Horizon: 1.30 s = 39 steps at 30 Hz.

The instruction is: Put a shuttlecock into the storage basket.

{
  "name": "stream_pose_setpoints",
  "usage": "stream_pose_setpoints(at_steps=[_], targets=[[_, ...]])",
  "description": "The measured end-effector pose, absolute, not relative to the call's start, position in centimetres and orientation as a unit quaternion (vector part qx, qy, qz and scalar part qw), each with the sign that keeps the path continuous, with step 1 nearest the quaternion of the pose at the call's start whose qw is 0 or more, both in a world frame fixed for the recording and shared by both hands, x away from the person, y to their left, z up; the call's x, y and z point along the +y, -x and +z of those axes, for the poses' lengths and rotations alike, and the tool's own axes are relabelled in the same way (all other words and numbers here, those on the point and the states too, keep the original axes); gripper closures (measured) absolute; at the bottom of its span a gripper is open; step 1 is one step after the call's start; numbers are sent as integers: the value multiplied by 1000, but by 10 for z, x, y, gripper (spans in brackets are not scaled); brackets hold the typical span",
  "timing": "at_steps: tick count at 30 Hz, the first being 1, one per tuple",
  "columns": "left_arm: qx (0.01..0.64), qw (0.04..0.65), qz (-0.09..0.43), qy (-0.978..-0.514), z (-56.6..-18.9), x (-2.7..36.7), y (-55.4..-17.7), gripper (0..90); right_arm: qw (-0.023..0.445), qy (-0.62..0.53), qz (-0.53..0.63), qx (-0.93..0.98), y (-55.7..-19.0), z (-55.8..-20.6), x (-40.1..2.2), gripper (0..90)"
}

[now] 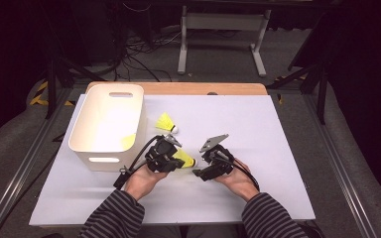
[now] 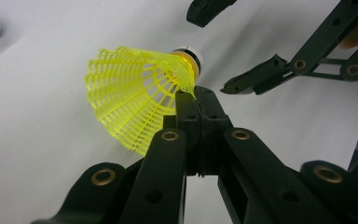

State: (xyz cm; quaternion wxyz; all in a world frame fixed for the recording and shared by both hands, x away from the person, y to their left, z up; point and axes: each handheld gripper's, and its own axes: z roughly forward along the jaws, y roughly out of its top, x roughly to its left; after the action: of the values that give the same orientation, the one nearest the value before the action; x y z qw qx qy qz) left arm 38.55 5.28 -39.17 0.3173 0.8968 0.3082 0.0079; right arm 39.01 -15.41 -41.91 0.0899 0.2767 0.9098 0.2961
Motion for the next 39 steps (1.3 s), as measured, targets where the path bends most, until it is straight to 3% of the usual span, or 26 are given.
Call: stream_pose_setpoints(at_steps=[8, 39], targets=[[308, 317, 8, -897, -389, 55, -385, 900, 124, -290, 294, 902, -385, -417, -165, 304], [315, 324, 9, -892, -379, 62, -381, 899, 169, -324, 343, 866, -360, -406, -211, 277]])
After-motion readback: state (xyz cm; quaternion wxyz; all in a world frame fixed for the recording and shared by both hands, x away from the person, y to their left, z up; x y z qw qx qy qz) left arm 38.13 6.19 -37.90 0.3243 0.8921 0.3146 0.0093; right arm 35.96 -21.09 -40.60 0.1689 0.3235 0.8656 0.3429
